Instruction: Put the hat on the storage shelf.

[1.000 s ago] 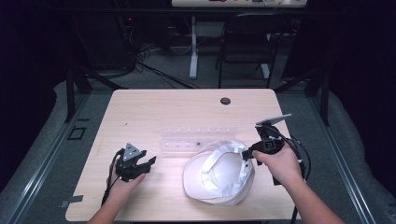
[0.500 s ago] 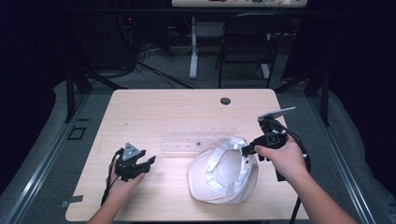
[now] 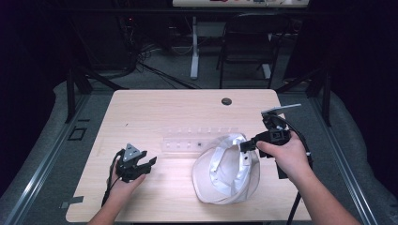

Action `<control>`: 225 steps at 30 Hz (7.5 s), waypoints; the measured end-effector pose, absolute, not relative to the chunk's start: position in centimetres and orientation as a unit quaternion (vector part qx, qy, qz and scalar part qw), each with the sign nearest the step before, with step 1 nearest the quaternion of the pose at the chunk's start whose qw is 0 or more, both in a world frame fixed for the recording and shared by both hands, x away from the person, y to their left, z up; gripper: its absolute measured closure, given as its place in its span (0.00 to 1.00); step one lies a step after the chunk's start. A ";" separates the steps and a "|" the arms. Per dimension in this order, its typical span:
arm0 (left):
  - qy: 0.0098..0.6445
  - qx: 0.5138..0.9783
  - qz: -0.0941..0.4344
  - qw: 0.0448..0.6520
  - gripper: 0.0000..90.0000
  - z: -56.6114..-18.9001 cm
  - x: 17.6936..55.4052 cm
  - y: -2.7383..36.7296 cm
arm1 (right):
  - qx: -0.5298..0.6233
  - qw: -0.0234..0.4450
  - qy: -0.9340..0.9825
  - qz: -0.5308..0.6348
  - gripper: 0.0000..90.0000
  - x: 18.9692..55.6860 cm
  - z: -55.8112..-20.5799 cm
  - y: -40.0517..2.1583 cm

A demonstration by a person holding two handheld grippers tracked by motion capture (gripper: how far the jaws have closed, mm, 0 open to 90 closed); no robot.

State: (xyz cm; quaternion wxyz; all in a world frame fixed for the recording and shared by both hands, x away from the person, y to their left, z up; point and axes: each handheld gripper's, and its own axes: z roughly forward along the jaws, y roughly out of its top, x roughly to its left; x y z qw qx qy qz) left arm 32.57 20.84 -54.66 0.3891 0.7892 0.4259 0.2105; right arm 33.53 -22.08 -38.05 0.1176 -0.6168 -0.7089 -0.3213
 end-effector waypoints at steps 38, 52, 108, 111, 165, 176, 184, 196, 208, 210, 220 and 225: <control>0.418 0.789 0.211 0.397 0.53 -54.6 32.2 20.3 | -0.588 0.138 -0.671 -0.429 0.93 33.2 -34.0 -22.2; 0.414 0.791 0.210 0.399 0.53 -54.6 32.0 20.1 | -0.561 0.157 -0.651 -0.487 0.93 33.0 -33.6 -21.9; 0.236 0.841 0.151 0.462 0.38 -49.5 26.7 6.0 | -0.547 0.155 -0.614 -0.547 0.93 34.6 -31.5 -19.4; 0.223 0.845 0.162 0.458 0.37 -49.4 26.4 5.0 | -0.547 0.156 -0.613 -0.548 0.93 34.6 -31.4 -19.4; 0.330 0.793 0.152 0.489 0.92 -49.4 33.1 6.9 | -0.563 0.146 -0.644 -0.498 0.93 36.6 -35.4 -17.1; 0.342 0.789 0.147 0.488 0.93 -49.6 33.7 7.6 | -0.568 0.152 -0.643 -0.491 0.93 37.5 -36.5 -16.4; 0.335 0.799 0.127 0.483 0.93 -49.5 34.2 8.1 | -0.568 0.152 -0.645 -0.487 0.93 37.6 -36.8 -16.0; 0.335 0.810 0.091 0.472 0.93 -49.4 35.8 9.5 | -0.580 0.157 -0.632 -0.490 0.93 38.1 -37.7 -16.4; 0.375 0.802 0.087 0.456 0.94 -49.8 35.6 9.0 | -0.592 0.152 -0.624 -0.487 0.92 38.4 -38.8 -16.2; 0.370 0.808 0.087 0.451 0.94 -49.8 35.7 9.0 | -0.592 0.155 -0.622 -0.489 0.92 38.5 -38.8 -16.3; 0.361 0.820 0.075 0.439 0.94 -49.0 36.4 9.2 | -0.582 0.113 -0.637 -0.492 0.78 38.4 -38.8 -15.9; 0.347 0.828 0.073 0.434 0.95 -48.7 36.6 9.4 | -0.571 0.103 -0.637 -0.507 0.70 37.8 -38.4 -15.9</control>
